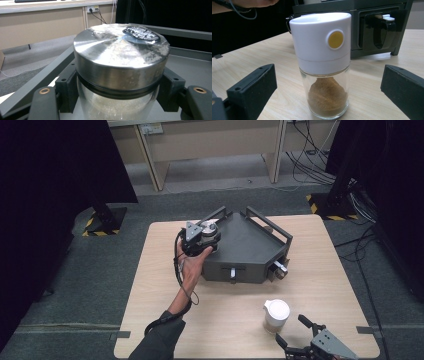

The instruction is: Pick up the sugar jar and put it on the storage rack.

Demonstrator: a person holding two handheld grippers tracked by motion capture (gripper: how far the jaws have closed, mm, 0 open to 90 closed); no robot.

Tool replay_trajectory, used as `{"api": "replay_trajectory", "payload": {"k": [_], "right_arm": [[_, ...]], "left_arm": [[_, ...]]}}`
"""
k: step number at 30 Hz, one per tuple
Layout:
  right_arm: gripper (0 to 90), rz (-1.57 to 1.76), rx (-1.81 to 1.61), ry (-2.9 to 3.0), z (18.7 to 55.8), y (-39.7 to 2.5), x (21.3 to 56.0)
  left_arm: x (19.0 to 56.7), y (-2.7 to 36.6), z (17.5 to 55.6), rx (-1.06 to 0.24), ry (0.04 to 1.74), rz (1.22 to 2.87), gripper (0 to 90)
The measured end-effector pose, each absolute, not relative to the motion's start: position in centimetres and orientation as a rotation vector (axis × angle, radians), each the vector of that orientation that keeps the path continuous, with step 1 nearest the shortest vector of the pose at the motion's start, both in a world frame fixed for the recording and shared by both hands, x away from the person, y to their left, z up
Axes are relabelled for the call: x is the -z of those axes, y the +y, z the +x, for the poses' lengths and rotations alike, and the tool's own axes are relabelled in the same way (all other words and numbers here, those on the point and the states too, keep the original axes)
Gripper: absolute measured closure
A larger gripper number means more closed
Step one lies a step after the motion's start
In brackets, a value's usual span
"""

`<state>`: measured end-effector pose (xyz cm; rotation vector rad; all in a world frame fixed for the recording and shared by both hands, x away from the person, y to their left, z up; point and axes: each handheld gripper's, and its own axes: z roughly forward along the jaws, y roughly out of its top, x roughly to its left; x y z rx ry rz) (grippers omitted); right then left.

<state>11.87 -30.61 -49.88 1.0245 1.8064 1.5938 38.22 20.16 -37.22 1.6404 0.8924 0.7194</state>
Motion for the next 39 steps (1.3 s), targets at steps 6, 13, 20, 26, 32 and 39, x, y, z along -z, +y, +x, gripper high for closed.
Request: {"api": "replay_trajectory", "payload": {"k": [6,13,20,26,32,39], "right_arm": [[0.6,1.025,-1.594,1.806,11.9,-30.6,49.9],[0.6,1.025,-1.593,1.807,11.9,-30.5,49.9],[0.6,1.025,-1.594,1.807,11.9,-30.6,49.9],[0.6,1.028,-1.593,1.807,11.9,-30.5,49.9],[0.6,1.028,-1.592,1.807,11.9,-30.5,49.9],[0.6,1.026,-1.591,1.808,11.9,-30.5,49.9]], "left_arm": [[37.4,20.0,38.0,-0.707,0.915,1.621,20.7],[37.3,19.7,37.8,-0.705,0.942,1.602,3.8],[37.3,19.7,37.6,-0.697,0.952,1.599,0.2],[37.0,19.8,37.2,-0.698,0.938,1.601,0.2],[36.7,20.3,37.0,-0.677,0.937,1.598,0.2],[36.5,20.6,36.5,-0.647,0.934,1.599,0.2]]}}
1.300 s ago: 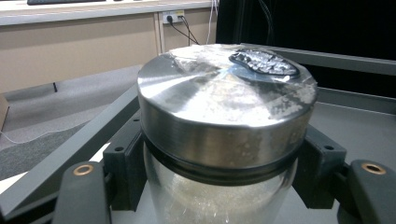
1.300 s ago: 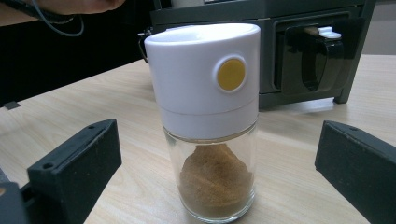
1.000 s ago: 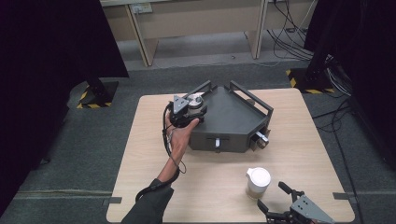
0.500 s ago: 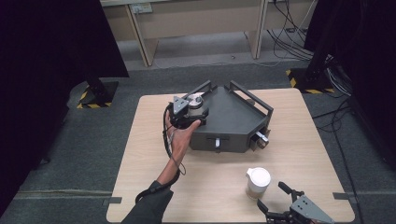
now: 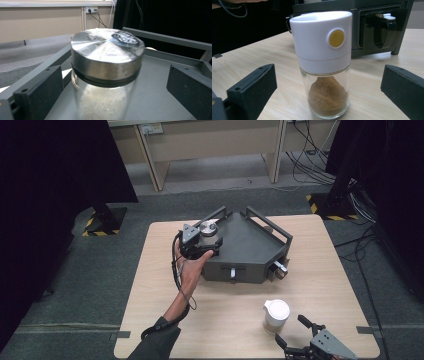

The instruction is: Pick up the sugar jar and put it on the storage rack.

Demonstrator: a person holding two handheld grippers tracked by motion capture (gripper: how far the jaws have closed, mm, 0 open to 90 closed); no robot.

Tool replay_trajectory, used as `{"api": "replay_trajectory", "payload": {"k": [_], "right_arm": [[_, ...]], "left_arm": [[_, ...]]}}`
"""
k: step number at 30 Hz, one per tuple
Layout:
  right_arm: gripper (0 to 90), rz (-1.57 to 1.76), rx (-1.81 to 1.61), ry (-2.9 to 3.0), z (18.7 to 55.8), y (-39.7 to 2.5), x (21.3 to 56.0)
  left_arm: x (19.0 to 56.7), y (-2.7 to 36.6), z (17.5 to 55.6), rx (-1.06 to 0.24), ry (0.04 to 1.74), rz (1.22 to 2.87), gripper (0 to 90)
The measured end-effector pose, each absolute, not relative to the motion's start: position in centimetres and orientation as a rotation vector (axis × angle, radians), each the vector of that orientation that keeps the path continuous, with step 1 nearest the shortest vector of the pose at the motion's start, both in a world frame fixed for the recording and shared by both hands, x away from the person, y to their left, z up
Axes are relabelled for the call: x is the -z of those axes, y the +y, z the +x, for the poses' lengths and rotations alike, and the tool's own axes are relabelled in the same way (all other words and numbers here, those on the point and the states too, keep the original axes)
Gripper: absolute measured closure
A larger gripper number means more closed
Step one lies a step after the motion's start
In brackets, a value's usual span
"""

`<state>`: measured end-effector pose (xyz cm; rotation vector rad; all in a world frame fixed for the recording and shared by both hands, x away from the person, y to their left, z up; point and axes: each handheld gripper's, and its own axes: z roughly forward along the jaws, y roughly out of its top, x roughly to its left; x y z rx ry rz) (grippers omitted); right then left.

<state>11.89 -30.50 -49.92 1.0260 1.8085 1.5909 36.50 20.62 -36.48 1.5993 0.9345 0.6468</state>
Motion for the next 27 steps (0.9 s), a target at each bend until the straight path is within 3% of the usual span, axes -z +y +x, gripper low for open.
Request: {"api": "replay_trajectory", "payload": {"k": [27], "right_arm": [[0.5,1.026,-1.591,1.807,11.9,-30.5,49.9]], "left_arm": [[36.5,22.7,32.8,-0.610,0.912,1.582,0.8]]}}
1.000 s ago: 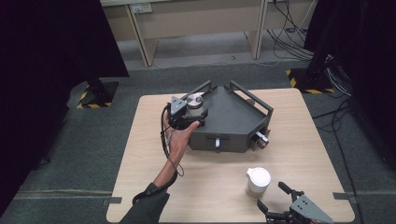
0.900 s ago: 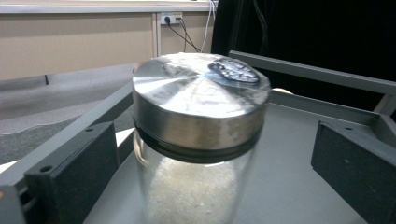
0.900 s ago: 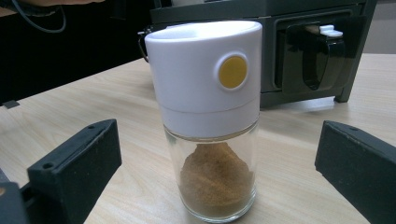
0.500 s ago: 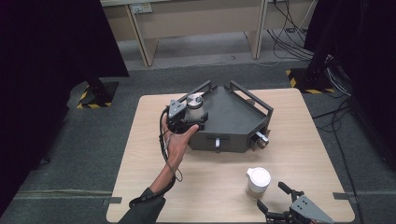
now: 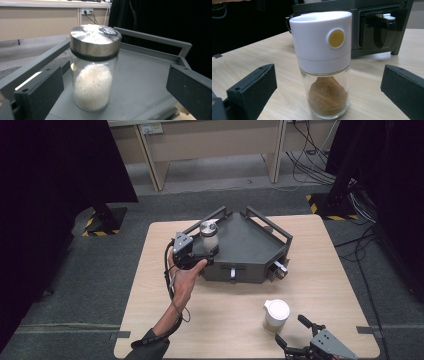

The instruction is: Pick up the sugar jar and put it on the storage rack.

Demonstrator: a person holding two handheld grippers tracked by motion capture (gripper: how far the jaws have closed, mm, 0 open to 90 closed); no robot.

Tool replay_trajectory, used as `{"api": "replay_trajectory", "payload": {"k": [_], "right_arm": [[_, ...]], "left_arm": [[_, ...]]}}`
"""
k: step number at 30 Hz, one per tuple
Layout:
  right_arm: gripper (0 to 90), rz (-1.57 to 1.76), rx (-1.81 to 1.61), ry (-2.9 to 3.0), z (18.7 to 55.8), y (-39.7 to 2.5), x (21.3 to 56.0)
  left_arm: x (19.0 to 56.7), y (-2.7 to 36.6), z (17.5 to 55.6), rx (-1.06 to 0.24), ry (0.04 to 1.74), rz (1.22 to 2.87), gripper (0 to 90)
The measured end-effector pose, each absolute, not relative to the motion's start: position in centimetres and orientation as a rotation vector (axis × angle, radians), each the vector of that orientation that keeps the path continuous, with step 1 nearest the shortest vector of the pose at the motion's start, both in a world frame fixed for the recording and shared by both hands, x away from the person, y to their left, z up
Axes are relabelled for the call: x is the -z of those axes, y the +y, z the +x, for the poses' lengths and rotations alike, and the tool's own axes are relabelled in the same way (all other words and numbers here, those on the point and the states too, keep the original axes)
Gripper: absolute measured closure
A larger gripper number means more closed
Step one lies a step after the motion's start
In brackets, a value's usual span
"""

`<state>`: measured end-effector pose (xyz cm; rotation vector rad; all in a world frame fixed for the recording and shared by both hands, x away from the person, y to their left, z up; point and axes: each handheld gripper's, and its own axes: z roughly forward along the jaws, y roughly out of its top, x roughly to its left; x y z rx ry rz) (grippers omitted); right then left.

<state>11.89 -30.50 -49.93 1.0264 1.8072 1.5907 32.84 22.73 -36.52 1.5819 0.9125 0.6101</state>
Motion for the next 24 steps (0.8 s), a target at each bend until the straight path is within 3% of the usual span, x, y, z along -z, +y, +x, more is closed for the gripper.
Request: {"api": "replay_trajectory", "payload": {"k": [24], "right_arm": [[0.6,1.025,-1.588,1.812,11.9,-30.4,49.9]], "left_arm": [[39.7,26.1,28.4,-0.510,0.846,1.523,1.3]]}}
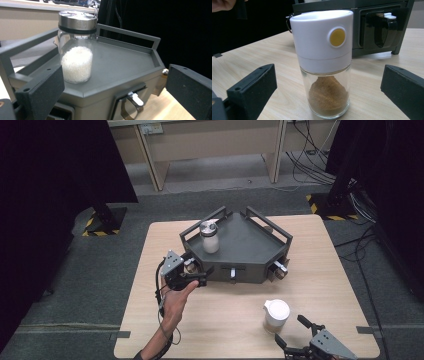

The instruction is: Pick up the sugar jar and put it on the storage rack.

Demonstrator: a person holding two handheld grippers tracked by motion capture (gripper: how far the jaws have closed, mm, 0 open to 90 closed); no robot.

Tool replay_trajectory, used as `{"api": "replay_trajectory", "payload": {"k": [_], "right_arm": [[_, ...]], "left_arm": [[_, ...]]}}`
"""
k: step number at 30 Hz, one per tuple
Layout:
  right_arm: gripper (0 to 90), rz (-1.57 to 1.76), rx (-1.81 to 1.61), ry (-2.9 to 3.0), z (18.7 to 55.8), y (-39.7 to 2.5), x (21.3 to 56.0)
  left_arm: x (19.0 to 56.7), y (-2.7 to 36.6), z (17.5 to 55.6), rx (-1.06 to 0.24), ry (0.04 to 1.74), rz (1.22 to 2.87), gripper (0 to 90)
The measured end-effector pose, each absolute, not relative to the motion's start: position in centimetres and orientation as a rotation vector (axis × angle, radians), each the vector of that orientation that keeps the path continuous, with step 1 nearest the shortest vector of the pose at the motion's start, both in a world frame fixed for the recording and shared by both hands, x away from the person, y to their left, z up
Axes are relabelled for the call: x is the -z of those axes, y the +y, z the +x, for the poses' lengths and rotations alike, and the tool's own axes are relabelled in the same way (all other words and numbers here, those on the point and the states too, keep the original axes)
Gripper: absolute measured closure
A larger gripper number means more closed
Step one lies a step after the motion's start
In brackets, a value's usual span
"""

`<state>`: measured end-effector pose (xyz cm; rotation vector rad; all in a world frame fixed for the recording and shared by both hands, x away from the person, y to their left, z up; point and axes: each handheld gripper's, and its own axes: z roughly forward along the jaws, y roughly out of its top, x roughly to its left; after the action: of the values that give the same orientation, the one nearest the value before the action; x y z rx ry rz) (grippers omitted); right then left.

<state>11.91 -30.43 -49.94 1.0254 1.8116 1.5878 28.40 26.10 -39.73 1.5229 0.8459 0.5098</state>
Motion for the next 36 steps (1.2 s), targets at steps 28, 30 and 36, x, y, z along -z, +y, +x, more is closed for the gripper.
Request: {"api": "replay_trajectory", "payload": {"k": [28,30,36], "right_arm": [[0.6,1.020,-1.587,1.811,11.9,-30.4,50.0],[0.6,1.020,-1.587,1.810,11.9,-30.4,50.0],[0.6,1.021,-1.585,1.812,11.9,-30.4,50.0]], "left_arm": [[43.9,27.5,24.4,-0.493,0.784,1.544,1.3],[44.2,27.6,24.2,-0.491,0.780,1.548,1.3],[44.9,28.1,23.7,-0.478,0.772,1.544,1.2]]}}
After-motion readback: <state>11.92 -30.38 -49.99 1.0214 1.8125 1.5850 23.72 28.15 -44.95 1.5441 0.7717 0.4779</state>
